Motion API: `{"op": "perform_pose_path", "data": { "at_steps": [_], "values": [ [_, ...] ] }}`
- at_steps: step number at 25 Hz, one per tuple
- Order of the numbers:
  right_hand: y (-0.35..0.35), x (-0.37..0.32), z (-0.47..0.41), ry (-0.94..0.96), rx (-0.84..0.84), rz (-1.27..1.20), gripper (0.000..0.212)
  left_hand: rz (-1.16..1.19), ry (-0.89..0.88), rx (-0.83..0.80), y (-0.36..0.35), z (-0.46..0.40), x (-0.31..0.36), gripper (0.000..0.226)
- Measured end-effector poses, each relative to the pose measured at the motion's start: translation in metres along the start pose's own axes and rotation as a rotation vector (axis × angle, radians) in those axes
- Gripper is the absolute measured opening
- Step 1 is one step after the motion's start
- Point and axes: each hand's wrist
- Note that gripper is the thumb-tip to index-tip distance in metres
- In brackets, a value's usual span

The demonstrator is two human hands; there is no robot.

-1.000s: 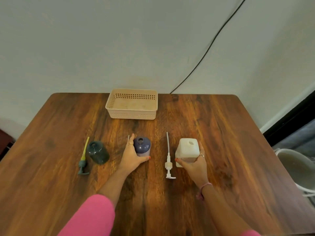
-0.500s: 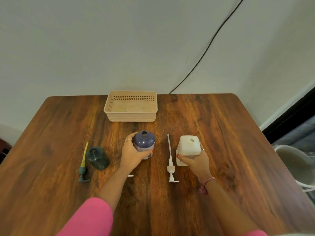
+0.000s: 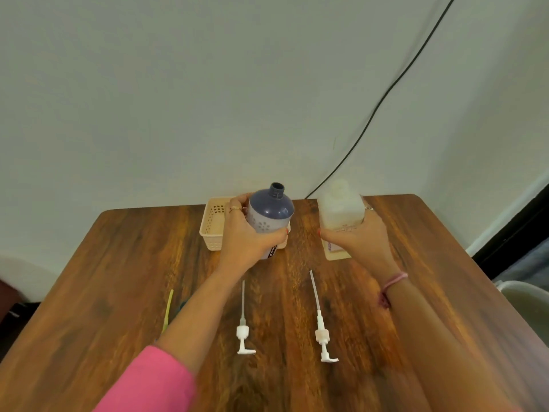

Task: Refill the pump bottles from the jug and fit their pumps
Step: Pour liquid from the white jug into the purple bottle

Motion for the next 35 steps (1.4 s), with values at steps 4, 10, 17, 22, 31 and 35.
{"op": "perform_pose_path", "data": {
  "at_steps": [4,10,17,22,31,35],
  "values": [
    [0.012,-0.048,-0.027,0.132,0.002,0.125,0.064,0.009,-0.052,0.045,0.011,-0.023,0.029,0.085],
    [0.017,-0.095,-0.06,0.225,0.01,0.266,0.089,-0.026,-0.115,0.075,0.018,-0.047,0.061,0.087],
    [0.023,-0.137,-0.069,0.34,0.015,0.357,0.081,-0.032,-0.144,0.11,0.026,-0.056,0.078,0.086],
    [0.025,-0.144,-0.077,0.397,0.017,0.487,0.097,-0.008,-0.15,0.137,0.032,-0.053,0.08,0.085],
    [0.028,-0.157,-0.082,0.476,0.027,0.631,0.1,0.01,-0.159,0.143,0.04,-0.053,0.082,0.086],
    [0.027,-0.163,-0.081,0.486,0.044,0.664,0.1,0.025,-0.165,0.139,0.043,-0.054,0.082,0.086]
  ]
}}
Point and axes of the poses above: each hand's wrist, its own z-axis away from the middle knuckle, its own y-axis out of the back of the hand, x = y × z, and after that the axes turned 3 degrees about -y, right-handed
